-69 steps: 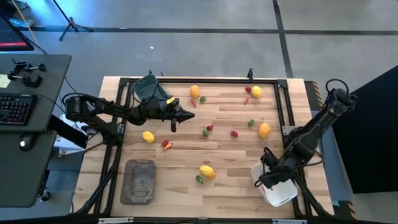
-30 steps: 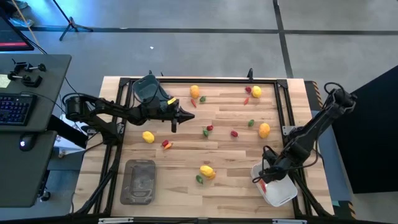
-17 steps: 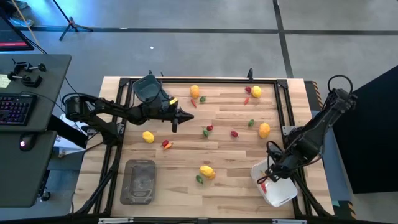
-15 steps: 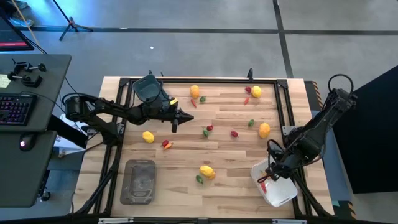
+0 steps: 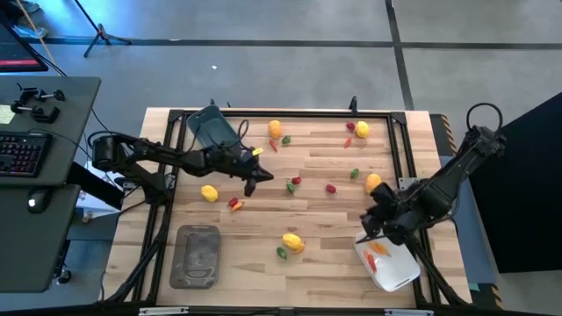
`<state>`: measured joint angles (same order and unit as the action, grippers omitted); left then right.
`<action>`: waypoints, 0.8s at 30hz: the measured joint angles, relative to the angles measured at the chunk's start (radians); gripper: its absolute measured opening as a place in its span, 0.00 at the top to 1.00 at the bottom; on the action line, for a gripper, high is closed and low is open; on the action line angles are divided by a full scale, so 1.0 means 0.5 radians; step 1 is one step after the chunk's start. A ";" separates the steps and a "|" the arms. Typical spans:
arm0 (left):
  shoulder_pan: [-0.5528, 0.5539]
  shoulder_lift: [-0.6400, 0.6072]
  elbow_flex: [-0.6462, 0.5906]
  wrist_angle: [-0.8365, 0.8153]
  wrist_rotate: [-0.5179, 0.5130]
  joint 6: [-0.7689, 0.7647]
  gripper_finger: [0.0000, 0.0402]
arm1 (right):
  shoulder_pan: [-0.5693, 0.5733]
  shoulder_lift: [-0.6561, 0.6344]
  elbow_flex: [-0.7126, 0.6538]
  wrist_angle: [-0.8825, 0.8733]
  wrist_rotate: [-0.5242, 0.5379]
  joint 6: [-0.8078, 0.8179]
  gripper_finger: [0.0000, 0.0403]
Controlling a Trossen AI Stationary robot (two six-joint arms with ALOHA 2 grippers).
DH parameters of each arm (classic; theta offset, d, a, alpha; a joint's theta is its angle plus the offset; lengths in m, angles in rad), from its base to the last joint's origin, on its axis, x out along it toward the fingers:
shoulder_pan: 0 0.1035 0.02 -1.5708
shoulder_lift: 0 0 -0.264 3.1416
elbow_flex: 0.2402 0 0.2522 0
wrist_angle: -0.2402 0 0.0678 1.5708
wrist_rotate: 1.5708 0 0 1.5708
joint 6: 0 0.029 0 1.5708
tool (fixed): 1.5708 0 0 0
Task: Sort produce into baskets
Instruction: Put the dark orange chili pepper into the white bin
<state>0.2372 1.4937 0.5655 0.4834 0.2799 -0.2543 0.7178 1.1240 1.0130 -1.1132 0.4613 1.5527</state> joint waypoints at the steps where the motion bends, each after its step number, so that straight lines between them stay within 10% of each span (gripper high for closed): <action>1: -0.008 0.000 0.012 -0.020 -0.011 0.011 1.00 | -0.033 0.000 -0.010 0.046 0.035 -0.064 0.61; 17: -0.007 0.000 0.020 -0.053 -0.083 -0.081 1.00 | -0.900 0.005 -0.455 0.620 0.531 -0.070 0.61; 24: -0.004 0.000 0.020 -0.078 -0.169 -0.113 1.00 | -1.400 0.020 -0.617 0.731 0.387 -0.179 0.58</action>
<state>0.2352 1.4937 0.5755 0.4442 0.1952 -0.3109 0.0178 1.1338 0.7044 -0.7479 0.6548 1.4631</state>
